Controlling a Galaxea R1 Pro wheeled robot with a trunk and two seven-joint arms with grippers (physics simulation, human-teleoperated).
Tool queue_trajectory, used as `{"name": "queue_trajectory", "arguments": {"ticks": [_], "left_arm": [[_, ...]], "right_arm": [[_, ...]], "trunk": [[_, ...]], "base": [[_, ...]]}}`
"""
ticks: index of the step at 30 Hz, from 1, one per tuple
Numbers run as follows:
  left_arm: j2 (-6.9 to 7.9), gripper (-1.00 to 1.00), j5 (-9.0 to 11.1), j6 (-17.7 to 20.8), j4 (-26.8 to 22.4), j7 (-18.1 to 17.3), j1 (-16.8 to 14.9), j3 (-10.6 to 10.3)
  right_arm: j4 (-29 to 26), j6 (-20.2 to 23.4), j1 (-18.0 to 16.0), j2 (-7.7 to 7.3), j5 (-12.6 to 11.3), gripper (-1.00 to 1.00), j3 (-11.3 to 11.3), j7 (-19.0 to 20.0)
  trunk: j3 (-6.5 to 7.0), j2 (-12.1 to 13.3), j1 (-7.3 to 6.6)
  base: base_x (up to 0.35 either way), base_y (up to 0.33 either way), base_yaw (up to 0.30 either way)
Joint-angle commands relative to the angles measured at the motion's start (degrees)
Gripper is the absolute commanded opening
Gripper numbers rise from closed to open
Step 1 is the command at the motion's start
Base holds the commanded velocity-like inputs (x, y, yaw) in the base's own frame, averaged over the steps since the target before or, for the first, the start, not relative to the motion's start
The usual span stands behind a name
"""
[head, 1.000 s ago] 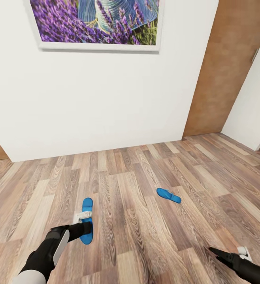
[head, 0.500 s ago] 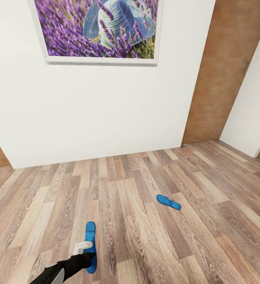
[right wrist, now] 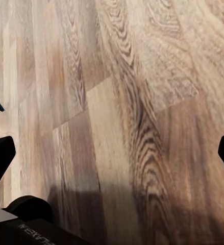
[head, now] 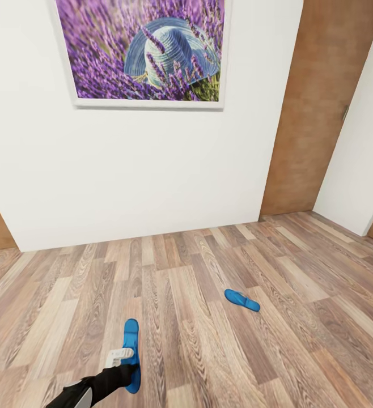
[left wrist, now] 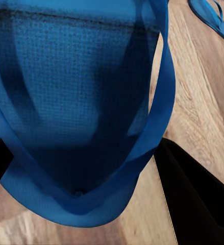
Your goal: In the bedroom, move the book from the bed onto either nightstand, and place the two sandals side by side next to the bed.
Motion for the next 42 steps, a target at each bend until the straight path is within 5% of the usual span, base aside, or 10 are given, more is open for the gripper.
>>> {"name": "queue_trajectory", "arguments": {"ticks": [1,4,8,27,33,42], "left_arm": [[-0.01,-1.0,0.3,0.2,0.1,-0.4,0.0,0.2],[-0.02,-1.0,0.3,0.2,0.1,-0.4,0.0,0.2],[-0.02,-1.0,0.3,0.2,0.1,-0.4,0.0,0.2],[-0.03,-1.0,0.3,0.1,2.0,-0.4,0.0,0.2],[-0.09,-1.0,0.3,-6.3,6.1,-0.5,0.0,0.2],[-0.15,-1.0,0.3,-7.4,8.4,-0.8,0.0,0.2]], "right_arm": [[0.1,0.6,0.0,1.02,1.8,1.0,-0.2,0.1],[0.2,0.5,0.0,2.69,6.6,1.0,-0.3,-0.1],[0.1,0.7,0.0,3.14,8.0,1.0,-0.4,0.1],[0.3,0.6,0.0,3.35,8.3,1.0,-0.4,0.2],[0.5,0.5,0.0,3.3,8.3,1.0,-0.5,0.2],[0.6,0.6,0.0,3.29,8.1,1.0,-0.8,0.1]], "trunk": [[0.13,0.4,-0.23],[0.67,1.6,-0.89],[1.39,3.2,-1.77],[4.8,10.8,-5.94],[5.88,13.2,-7.26],[6.78,15.2,-8.36]], "base": [[0.0,0.0,0.0],[0.0,0.0,0.0],[0.0,0.0,0.0],[0.0,0.0,0.0],[0.0,0.0,0.0],[0.0,0.0,0.0]]}}
